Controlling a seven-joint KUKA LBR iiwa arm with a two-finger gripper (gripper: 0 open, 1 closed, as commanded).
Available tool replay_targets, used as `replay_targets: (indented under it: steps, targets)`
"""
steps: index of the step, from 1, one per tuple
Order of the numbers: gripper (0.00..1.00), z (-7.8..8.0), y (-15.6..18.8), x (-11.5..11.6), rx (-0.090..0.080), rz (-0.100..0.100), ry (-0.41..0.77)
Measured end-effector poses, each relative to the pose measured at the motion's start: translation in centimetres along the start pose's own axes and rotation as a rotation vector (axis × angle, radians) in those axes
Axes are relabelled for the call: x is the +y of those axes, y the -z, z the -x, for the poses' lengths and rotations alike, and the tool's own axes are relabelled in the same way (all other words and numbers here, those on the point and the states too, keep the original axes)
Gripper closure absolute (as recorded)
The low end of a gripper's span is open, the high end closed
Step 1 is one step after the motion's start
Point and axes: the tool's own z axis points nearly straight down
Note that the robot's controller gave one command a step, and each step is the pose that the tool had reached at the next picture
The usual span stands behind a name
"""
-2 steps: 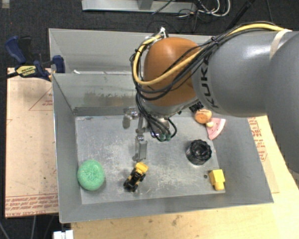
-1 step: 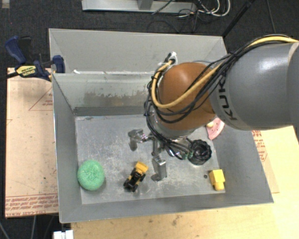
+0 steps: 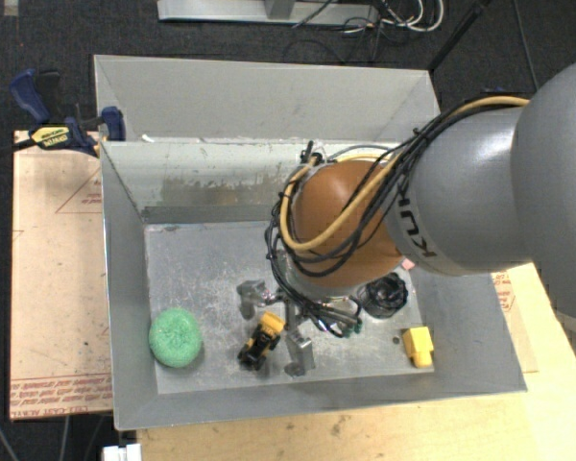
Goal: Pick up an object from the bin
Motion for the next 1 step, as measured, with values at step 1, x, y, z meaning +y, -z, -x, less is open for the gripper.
replay_targets:
  steps: [1]
  targets:
    - [0.00,1.20,-2.05,0.29,-0.002,-0.001,0.254]
